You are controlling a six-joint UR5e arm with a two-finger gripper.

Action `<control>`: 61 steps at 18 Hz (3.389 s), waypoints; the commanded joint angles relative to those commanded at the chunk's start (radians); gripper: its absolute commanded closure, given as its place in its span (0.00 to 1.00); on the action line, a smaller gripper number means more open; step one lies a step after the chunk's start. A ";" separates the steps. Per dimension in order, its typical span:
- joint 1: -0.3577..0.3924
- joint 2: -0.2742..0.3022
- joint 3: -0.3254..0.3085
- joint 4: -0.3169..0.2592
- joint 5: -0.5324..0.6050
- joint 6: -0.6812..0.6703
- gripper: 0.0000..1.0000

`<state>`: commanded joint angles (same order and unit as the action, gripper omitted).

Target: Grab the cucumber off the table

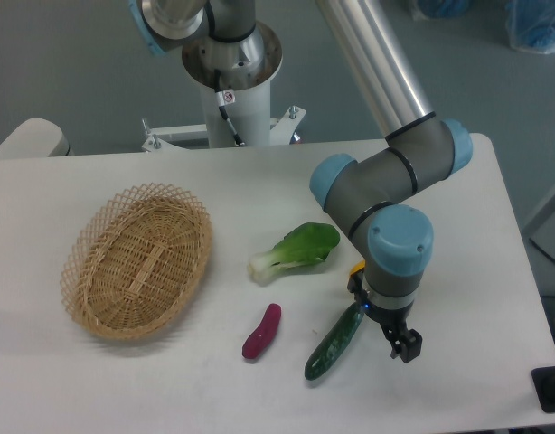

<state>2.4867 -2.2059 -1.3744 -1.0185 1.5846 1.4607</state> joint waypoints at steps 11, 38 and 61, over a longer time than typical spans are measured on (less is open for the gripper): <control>-0.068 -0.032 -0.048 0.031 -0.011 -0.267 0.00; -0.095 -0.072 -0.012 0.097 -0.005 -0.364 0.63; 0.031 -0.101 0.245 -0.215 -0.035 -0.088 0.61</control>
<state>2.5173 -2.3071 -1.1291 -1.2333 1.5493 1.3729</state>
